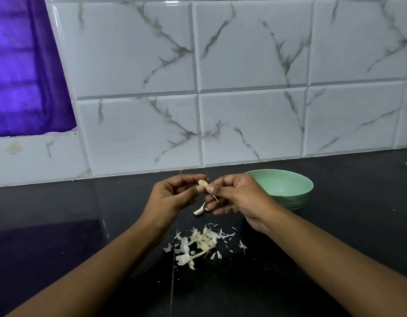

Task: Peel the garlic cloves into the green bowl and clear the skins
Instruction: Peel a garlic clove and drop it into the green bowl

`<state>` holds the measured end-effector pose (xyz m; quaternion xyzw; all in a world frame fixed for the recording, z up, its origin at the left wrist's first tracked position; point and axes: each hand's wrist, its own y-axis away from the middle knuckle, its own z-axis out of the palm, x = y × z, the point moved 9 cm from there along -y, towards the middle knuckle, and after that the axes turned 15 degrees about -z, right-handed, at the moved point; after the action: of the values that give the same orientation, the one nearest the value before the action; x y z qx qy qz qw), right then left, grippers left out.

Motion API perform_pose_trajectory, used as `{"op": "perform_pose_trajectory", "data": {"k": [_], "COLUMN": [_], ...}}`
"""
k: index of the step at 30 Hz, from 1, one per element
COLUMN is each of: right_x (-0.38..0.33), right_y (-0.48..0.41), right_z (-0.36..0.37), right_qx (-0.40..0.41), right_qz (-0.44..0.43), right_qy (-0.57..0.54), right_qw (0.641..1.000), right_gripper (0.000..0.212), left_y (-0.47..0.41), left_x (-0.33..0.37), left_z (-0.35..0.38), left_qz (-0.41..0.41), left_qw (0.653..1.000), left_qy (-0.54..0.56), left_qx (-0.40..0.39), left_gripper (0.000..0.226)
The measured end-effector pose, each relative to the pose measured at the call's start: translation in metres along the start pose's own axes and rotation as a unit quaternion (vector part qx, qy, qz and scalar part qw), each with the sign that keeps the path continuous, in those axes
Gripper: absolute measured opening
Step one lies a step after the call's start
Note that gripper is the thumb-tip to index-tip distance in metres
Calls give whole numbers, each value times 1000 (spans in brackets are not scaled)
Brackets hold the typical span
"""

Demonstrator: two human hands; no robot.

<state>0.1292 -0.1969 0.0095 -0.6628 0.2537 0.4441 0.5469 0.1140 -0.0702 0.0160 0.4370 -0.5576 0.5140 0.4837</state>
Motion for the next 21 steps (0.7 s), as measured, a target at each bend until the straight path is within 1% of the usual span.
{"op": "perform_pose_trajectory", "data": {"k": [2,4,6,9,11,13,14,16,18,21], "right_x": [-5,-10,-15,-21,-26,-30,-32,-38,-46,-49], "right_y": [-1,-3,-4,-4,-4,-3,-3,-2,2,6], "right_z": [-3,-4,-4,-2,-2,0,2,8,15,21], "right_qx": [9,11,6,-9,-19,-26,-31,-42,-52,-58], "right_qz": [-23,-50,-72,-105,-131,-153,-164,-202,-253,-294], "right_qy": [31,88,161,266,330,375,391,441,498,557], "right_qw": [999,995,984,958,935,914,905,873,828,774], "right_gripper": [5,5,9,19,23,21,17,8,9,12], "left_y": [0,-2,-3,-3,-3,-2,-2,-4,-4,-4], "left_x": [0,-4,-7,-10,-11,-12,-12,-13,-13,-14], "left_z": [-2,-5,-4,-2,-2,-2,-3,-4,-5,-5], "left_qz": [0,-14,-31,-53,-62,-69,-73,-83,-92,-103], "left_qw": [1000,999,999,998,998,997,997,996,995,993], "left_qy": [-16,-13,8,28,27,22,21,23,26,36], "left_qx": [13,27,23,8,7,13,16,24,32,45], "left_gripper": [29,24,18,19,23,24,23,14,9,11]}}
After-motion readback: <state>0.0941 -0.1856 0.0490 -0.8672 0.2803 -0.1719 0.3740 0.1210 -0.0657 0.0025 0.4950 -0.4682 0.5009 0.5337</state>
